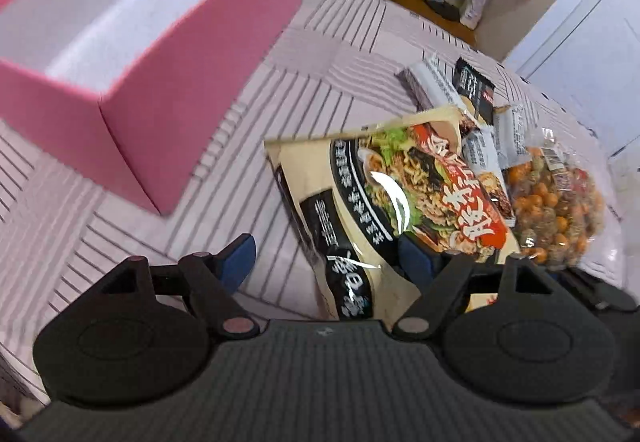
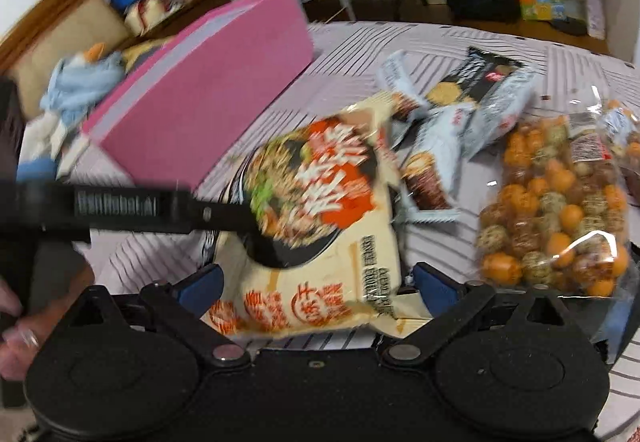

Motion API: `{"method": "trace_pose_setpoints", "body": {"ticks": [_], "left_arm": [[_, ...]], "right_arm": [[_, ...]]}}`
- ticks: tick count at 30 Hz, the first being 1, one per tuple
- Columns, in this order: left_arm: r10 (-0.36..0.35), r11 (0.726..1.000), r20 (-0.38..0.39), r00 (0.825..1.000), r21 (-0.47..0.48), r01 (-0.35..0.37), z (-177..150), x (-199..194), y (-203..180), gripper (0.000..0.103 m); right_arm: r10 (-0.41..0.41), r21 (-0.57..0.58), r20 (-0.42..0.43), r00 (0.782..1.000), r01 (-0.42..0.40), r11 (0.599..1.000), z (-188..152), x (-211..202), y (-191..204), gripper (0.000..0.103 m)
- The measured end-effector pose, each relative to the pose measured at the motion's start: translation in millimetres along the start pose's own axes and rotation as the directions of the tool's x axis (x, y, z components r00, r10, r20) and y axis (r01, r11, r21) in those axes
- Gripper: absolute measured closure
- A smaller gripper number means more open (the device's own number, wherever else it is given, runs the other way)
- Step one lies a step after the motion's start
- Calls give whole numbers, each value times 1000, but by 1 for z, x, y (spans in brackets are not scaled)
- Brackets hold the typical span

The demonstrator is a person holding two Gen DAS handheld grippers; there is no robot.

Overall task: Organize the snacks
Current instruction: 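Reach the left tool to the beige noodle packet and grasp it, then lift the noodle packet with the left tool and carry it over the pink box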

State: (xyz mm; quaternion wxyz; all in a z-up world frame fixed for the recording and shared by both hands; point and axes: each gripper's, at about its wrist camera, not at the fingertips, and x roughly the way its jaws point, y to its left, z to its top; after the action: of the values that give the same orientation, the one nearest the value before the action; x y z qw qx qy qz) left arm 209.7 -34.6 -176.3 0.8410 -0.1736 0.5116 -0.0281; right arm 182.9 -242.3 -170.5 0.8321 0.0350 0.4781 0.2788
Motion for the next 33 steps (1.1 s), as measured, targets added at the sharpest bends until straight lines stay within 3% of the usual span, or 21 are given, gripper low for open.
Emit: {"method": "trace_pose_setpoints", "body": {"ticks": [6,9,14,19,27,33], "left_arm": [[-121,991,-17,993,-65,119,-12,12,8,26],[-165,986,-3,986,-31,164,-14,13,5,38],[-223,975,3,975,8,223,-12,13,6,39],[-226,973,-5,974,55,226,-12,-3,3,39],[-219,964,-77,973,134,228,-12,-47,7,38],[-237,953,-130,963,160,256,-9,-82,14,38]], "right_arm": [[-63,-85,-5,998,62,994,-7,8,16,0],[-111,-115,27,993,113,987,-12,9,22,0],[-156,-102,55,986,161,982,-12,10,35,0],[-189,-112,67,980,196,974,-16,-1,58,0],[-184,-44,44,982,186,982,-17,-33,89,1],[-168,25,103,980,166,986,-19,-64,113,2]]}}
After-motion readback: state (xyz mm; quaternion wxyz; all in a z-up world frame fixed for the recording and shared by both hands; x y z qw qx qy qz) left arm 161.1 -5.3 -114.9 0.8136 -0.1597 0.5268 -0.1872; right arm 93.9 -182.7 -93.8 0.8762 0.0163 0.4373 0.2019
